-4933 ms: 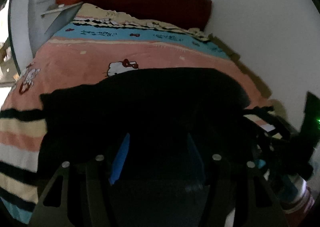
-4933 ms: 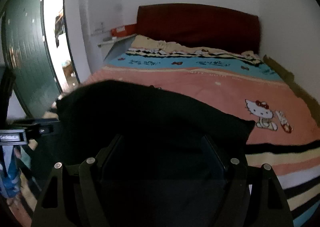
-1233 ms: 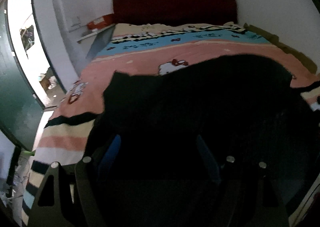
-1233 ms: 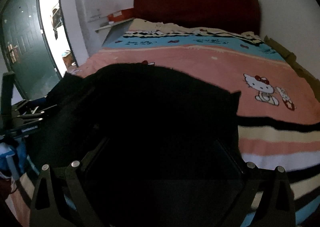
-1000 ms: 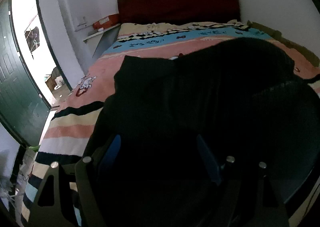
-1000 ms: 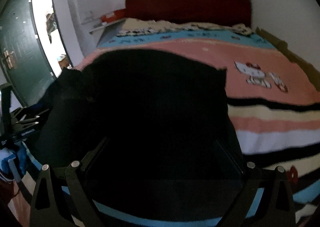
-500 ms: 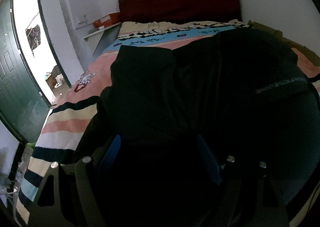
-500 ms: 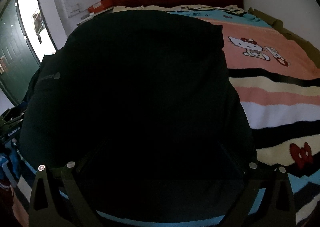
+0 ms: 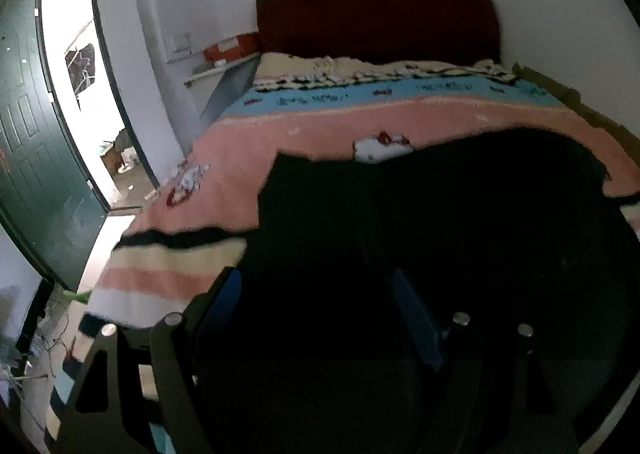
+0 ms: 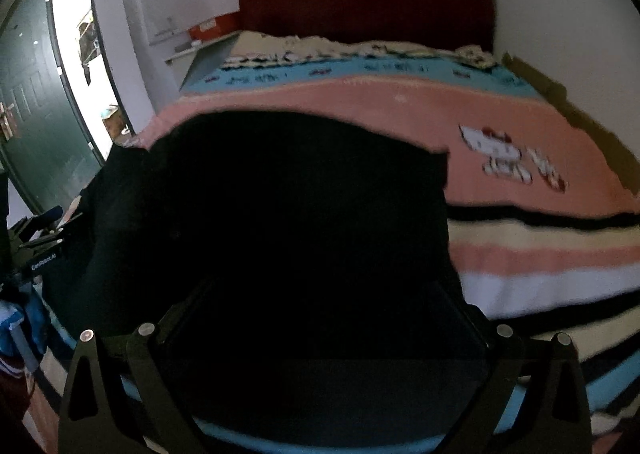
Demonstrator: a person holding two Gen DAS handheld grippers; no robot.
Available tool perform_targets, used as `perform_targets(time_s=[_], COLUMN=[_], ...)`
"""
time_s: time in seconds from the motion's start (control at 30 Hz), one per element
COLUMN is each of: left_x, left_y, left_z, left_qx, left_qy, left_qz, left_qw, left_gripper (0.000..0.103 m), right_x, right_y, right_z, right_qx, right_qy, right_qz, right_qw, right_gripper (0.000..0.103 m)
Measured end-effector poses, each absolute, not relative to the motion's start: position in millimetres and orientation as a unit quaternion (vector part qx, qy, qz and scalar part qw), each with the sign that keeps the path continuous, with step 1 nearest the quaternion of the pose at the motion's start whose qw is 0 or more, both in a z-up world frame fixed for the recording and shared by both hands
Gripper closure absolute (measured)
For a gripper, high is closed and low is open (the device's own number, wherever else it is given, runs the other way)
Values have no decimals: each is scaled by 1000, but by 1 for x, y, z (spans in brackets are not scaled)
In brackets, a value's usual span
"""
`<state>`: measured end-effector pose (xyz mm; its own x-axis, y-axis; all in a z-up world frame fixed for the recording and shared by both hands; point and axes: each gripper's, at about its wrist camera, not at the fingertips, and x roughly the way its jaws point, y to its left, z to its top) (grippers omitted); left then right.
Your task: Fold large clothes
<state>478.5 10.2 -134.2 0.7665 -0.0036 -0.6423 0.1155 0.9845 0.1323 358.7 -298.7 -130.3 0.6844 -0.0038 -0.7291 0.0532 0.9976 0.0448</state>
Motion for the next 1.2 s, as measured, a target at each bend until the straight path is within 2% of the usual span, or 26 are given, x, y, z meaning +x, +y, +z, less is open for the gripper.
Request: perform_targets(time_s=[0.27,0.47,0.57,0.63,0.93,1.2], left_x=[542,575,581,577,515,472], left_y=[-10,-30,-21,-14,5,0], left_z=[-127,-160,-165,-158,-135,-153], left_qx=[78,95,72,60,60,73], left_qy=[349,400,411,407,375,369], left_qz=[-36,-55,-58,-57,-61,-57], left_qw=[933,910,907,910,923,925], left_gripper=[25,25,25,25,25,25], right_x=[425,465,474,472,408,366], right_y=[-281,-269,-284,-299,-290,-263], right_z=[-126,-152,-166,-167,-136,-147], right_qx=[31,29,65,88,44,34], right_qy=[388,403,412,412,383,395], right_qz=[0,21,22,5,18,48], right_qw=[921,914,909,907,922,917], right_gripper=[2,3,2,2,2,2])
